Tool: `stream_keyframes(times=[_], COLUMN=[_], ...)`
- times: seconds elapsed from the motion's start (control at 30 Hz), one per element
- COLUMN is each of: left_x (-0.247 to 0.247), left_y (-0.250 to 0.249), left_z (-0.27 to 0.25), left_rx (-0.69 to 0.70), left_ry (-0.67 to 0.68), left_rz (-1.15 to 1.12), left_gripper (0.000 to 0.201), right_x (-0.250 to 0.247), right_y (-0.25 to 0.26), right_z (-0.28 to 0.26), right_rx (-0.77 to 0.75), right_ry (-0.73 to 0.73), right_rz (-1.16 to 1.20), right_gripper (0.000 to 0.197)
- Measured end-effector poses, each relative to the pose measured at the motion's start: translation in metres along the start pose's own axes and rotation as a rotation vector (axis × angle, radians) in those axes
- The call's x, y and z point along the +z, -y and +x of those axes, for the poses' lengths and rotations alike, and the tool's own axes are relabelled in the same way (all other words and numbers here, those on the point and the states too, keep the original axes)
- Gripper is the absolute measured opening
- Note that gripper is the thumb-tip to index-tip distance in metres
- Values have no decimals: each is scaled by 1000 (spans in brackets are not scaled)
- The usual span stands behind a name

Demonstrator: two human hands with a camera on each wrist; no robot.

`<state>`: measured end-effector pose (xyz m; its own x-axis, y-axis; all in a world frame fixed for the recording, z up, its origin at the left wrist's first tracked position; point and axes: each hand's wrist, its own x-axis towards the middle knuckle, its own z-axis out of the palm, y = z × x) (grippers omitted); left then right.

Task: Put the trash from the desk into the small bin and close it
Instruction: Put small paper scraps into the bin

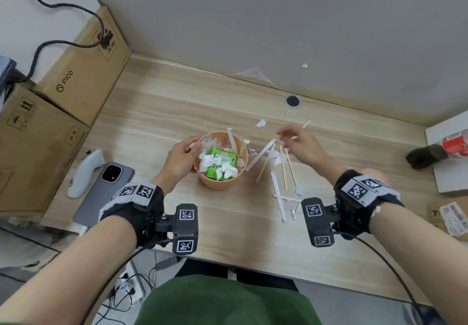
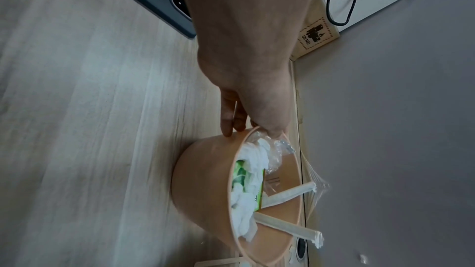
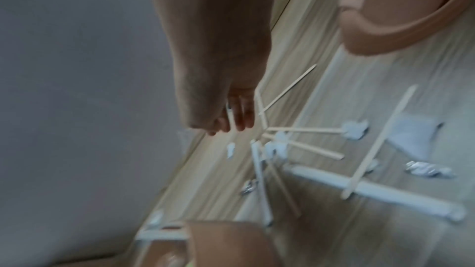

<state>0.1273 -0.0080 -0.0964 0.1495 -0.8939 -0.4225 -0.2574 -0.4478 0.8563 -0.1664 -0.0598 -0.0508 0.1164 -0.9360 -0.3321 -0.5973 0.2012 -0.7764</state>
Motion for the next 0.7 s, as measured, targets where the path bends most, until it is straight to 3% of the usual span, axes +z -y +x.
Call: stream_keyframes(times=[0.1, 0.3, 0.5, 0.63, 0.7], left_x=[-1, -9, -15, -14, -13], left_y=[0, 3, 5, 2, 1], left_z=[-2, -3, -9, -12, -13], left_rx=[14, 7, -5, -5, -5], left_ry=[-21, -23, -36, -37, -34], left_rz=[21, 37, 45, 40, 32], left_gripper=[28, 26, 25, 23, 22], right_x=[0, 31, 38, 47, 52], right_y=[-42, -86, -84, -79, -84], right_z=[-4, -6, 10, 23, 24], right_rx=[167, 231, 57, -58, -93], right_ry=[43, 122, 48, 380, 467], right_rz=[-217, -324, -415, -753, -845], right_gripper=[40, 50, 72, 115, 121])
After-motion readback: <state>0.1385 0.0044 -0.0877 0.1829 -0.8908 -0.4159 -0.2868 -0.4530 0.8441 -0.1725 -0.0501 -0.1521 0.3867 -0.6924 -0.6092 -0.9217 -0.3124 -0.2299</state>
